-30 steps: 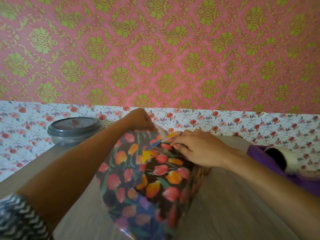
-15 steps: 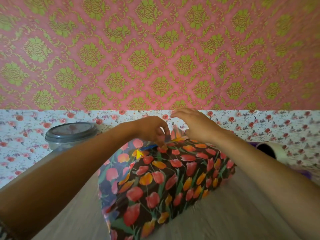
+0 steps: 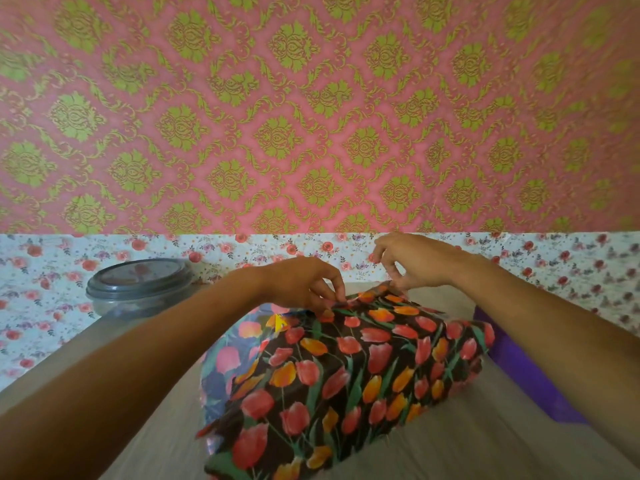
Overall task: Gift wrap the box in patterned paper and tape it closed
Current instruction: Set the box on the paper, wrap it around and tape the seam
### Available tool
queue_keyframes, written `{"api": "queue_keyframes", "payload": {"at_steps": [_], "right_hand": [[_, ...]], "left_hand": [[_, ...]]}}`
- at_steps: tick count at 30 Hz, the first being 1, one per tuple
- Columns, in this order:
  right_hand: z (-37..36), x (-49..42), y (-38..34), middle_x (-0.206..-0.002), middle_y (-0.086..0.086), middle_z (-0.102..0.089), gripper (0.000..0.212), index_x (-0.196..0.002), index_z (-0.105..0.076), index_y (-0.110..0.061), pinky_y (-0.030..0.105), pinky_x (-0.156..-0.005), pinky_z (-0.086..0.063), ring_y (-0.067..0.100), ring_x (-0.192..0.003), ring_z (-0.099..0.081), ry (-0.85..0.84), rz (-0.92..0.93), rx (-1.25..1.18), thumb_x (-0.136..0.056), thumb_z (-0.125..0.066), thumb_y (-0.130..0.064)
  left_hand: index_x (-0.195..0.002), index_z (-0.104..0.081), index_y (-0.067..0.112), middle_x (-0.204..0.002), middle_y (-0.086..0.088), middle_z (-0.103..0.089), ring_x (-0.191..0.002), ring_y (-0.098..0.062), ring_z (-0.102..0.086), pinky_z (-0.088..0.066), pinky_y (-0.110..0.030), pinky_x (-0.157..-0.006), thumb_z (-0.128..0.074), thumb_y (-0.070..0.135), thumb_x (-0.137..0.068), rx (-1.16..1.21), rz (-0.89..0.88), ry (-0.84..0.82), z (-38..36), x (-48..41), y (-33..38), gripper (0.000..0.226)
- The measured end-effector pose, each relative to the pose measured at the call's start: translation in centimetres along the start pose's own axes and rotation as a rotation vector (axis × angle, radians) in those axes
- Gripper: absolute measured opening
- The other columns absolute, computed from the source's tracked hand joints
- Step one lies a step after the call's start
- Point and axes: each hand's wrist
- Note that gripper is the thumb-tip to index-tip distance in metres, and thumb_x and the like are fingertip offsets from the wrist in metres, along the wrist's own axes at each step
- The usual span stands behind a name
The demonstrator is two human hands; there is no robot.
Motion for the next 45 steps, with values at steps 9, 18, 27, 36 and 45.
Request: {"api": "queue_keyframes", "payload": {"at_steps": [9, 18, 27, 36, 45], "right_hand": [[-1.3, 7.7, -1.1, -0.109, -0.001, -0.068, 0.043, -0.120, -0.058, -0.033, 0.036, -0.082, -0.054, 0.015, -0.090, -0.066, 0.090, -0.061, -0.059, -0.090, -0.053, -0.004], [-2.0, 9.7, -1.7, -0.085, -0.021, -0.050, 0.053, -0.126, -0.054, -0.039, 0.043, -0.073, -0.051, 0.021, -0.076, -0.061, -0.038, -0.120, -0.116, -0.091, -0.044, 0.000], [0.9, 9.1, -5.3, -0.151, -0.015, -0.023, 0.109, -0.143, -0.014, -0.043, 0.028, -0.111, -0.028, 0.014, -0.137, -0.030, -0.333, -0.097, -0.251, -0.051, -0.061, -0.078], [-1.2, 9.6, -5.2, -0.143, -0.012, -0.027, 0.104, -0.148, -0.017, -0.035, 0.021, -0.107, -0.028, 0.007, -0.132, -0.028, -0.182, -0.093, -0.249, -0.063, -0.072, -0.063], [-1.3, 9.2, -5.1, -0.141, -0.009, -0.031, 0.106, -0.148, -0.022, -0.030, 0.024, -0.106, -0.032, 0.012, -0.129, -0.036, -0.173, -0.105, -0.274, -0.061, -0.077, -0.057]], "left_hand": [[-0.123, -0.054, 0.033, -0.123, 0.013, -0.062, -0.112, -0.005, -0.057, -0.041, -0.025, -0.094, -0.062, 0.046, -0.085, -0.350, -0.020, -0.073, -0.1, 2.4, 2.7, 0.041], [-0.147, -0.013, 0.036, -0.143, 0.011, -0.037, -0.131, -0.016, -0.037, -0.030, -0.032, -0.111, -0.073, 0.067, -0.059, -0.453, 0.057, -0.279, -1.6, 5.2, 4.7, 0.111], [-0.149, -0.013, 0.035, -0.145, 0.010, -0.039, -0.130, -0.014, -0.039, -0.027, -0.022, -0.102, -0.073, 0.064, -0.063, -0.429, 0.073, -0.177, -2.1, 5.6, 4.5, 0.109], [-0.143, 0.008, 0.051, -0.126, 0.007, -0.061, -0.107, -0.017, -0.060, -0.037, -0.038, -0.107, -0.050, 0.091, -0.050, -0.531, 0.256, -0.171, -2.5, 6.7, 4.0, 0.118], [-0.144, -0.024, 0.038, -0.134, 0.010, -0.054, -0.114, -0.002, -0.053, -0.036, -0.023, -0.101, 0.005, 0.101, -0.027, -0.583, 0.301, -0.195, 1.5, 6.7, 0.9, 0.137]]}}
Point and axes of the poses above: each hand's wrist, its own x-axis away from the middle knuckle, its own z-axis out of the back of the hand, y = z × x
